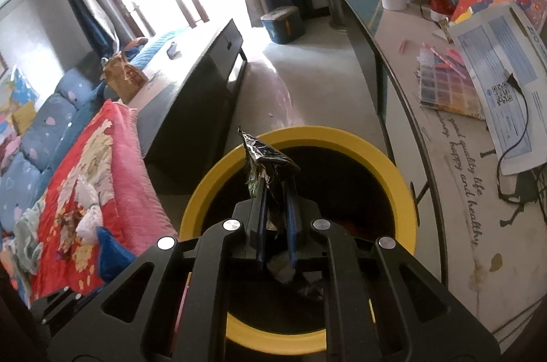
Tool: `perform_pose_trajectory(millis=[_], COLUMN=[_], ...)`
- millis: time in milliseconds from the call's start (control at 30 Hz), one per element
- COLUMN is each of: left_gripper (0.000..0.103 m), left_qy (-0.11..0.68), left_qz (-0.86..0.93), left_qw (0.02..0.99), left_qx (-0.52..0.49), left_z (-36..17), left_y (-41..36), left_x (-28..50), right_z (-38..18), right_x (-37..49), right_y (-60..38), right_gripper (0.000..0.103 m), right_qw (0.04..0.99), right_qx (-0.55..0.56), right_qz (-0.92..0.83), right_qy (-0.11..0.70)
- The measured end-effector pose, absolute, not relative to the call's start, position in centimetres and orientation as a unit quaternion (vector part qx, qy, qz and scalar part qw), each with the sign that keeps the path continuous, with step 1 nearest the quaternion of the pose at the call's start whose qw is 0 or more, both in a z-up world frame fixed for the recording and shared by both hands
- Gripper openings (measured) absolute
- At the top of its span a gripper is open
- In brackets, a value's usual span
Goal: Collect trash
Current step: 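Open both tools to drop the blue bag and green packet into the bin, then move both tools back toward the bedspread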
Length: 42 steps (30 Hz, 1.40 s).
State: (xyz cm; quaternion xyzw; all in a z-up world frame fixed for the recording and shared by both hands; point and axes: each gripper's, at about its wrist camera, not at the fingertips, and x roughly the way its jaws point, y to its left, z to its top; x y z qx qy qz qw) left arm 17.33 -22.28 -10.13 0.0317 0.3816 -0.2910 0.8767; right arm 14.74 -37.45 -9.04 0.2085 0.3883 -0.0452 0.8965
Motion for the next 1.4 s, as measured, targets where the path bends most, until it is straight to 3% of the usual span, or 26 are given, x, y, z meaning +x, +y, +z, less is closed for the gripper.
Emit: perform_pose_trajectory(millis=[233,267,300,400,433,467,500,533,667,733,1400], left_gripper=[0.018,0.026,0.04,0.063,0.069,0.081,0.086,0.087,0.093,0.094,0.095], left_qy=[0.397,0.398,0.398,0.396,0.394,0.392,0.39,0.389,0.377,0.369,0.314], left_qz=[-0.287,-0.282,-0.277,-0.276,-0.275,-0.273,-0.273,-0.275,-0.258,-0.244,-0.116], left_qw=[0.871,0.872,0.874,0.876,0.877,0.879,0.879,0.879,0.89,0.897,0.942], left_qx=[0.036,0.036,0.035,0.014,0.012,0.011,0.009,0.005,-0.004,-0.007,-0.035], left_z=[-11.6,-11.7,-11.8,-11.8,-11.7,-11.7,-11.6,-11.5,-10.9,-10.5,-6.5], left_y=[-23.5,-23.4,-23.4,-22.8,-22.7,-22.6,-22.4,-22.2,-21.0,-20.1,-10.5], left_x=[19.2,19.3,19.5,19.9,19.8,19.7,19.7,19.5,18.8,18.5,17.4], right_z=[-10.1,-10.2,-10.4,-10.5,-10.5,-10.5,-10.4,-10.4,-9.5,-9.0,-5.2], right_x=[14.9,15.0,15.0,14.9,14.9,15.0,15.0,14.9,14.7,14.5,13.6], right_y=[-38.2,-38.2,-38.2,-38.2,-38.2,-38.2,-38.2,-38.2,-37.5,-37.1,-28.2], right_gripper=[0.01,0.012,0.019,0.038,0.038,0.038,0.043,0.049,0.05,0.057,0.069], right_qw=[0.887,0.885,0.884,0.884,0.884,0.884,0.884,0.885,0.895,0.902,0.931], right_qx=[0.221,0.223,0.224,0.222,0.222,0.223,0.224,0.225,0.211,0.205,0.124], right_qz=[-0.051,-0.048,-0.046,-0.055,-0.057,-0.058,-0.058,-0.06,-0.061,-0.057,0.049], right_qy=[0.403,0.406,0.408,0.406,0.406,0.406,0.405,0.403,0.388,0.376,0.338])
